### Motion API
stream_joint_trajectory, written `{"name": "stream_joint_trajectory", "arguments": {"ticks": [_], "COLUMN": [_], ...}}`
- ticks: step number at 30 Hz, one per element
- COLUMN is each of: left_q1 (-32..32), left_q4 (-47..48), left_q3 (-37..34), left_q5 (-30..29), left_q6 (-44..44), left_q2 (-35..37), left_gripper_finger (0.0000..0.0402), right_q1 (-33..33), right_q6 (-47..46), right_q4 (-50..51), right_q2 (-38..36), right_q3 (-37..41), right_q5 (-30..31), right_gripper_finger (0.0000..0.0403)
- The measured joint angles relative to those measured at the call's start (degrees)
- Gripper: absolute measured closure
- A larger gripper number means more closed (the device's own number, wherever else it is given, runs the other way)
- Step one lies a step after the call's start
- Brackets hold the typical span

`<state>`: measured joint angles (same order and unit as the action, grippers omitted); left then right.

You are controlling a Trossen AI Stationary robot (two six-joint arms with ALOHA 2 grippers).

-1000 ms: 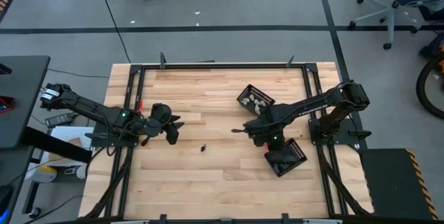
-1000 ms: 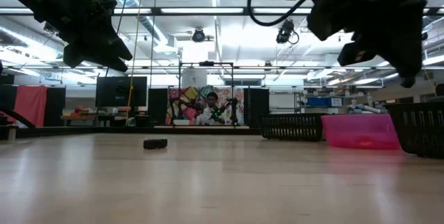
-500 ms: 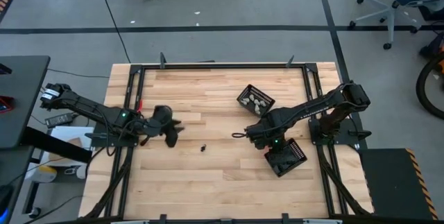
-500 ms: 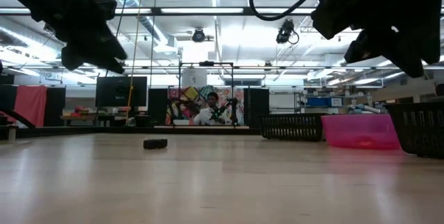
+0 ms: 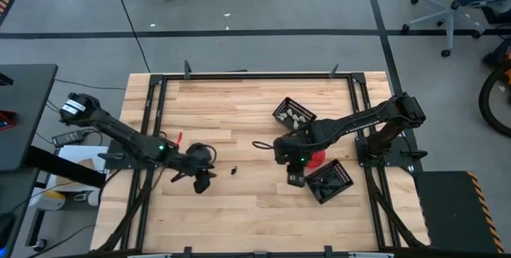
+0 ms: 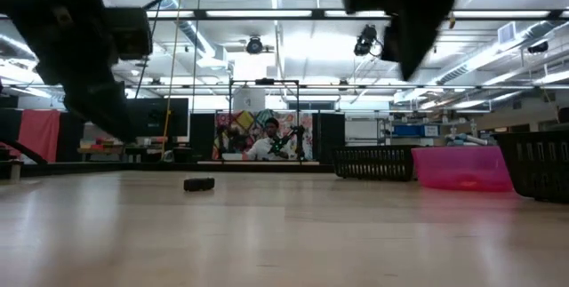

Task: Sort Halloween decoration
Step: Put the black skeleton toy into the bottom black basket

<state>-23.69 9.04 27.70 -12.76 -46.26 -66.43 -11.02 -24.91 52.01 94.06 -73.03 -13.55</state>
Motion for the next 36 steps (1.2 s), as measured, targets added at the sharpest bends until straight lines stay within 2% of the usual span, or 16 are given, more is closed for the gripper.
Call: {"name": "stream_joint_trajectory", "arguments": {"ticks": [4, 8, 13, 16, 25, 29, 36], "left_q1": [0.50, 0.04, -2.17, -3.55, -4.59, -4.82, -4.67], "left_q4": [-1.70, -2.02, -3.35, -5.31, -8.46, -8.42, -6.65], "left_q3": [0.00, 0.04, 0.11, 0.15, 0.13, 0.13, 0.11], "left_q5": [-0.21, 0.94, 3.51, 3.53, 4.29, 5.01, 5.01], "left_q6": [-4.14, -9.71, -12.99, -13.16, -14.35, -15.13, -14.07], "left_q2": [-3.71, -4.51, -4.46, -4.46, -4.40, -4.07, -3.92], "left_gripper_finger": [0.0246, 0.0246, 0.0246, 0.0246, 0.0246, 0.0246, 0.0246], "right_q1": [-0.45, -0.96, -0.86, -0.04, 1.81, 2.05, 2.04], "right_q6": [2.27, 8.84, 17.50, 20.43, 20.71, 19.48, 23.58], "right_q4": [-11.70, -23.66, -34.73, -39.91, -54.47, -55.46, -59.32], "right_q2": [0.26, 1.10, 3.65, 7.34, 18.33, 20.52, 24.43], "right_q3": [-0.02, 0.04, 0.05, 0.09, 0.17, 0.19, 0.14], "right_q5": [7.02, 15.59, 19.42, 19.69, 16.53, 15.47, 14.96], "right_gripper_finger": [0.0290, 0.0288, 0.0288, 0.0288, 0.0278, 0.0251, 0.0193]}}
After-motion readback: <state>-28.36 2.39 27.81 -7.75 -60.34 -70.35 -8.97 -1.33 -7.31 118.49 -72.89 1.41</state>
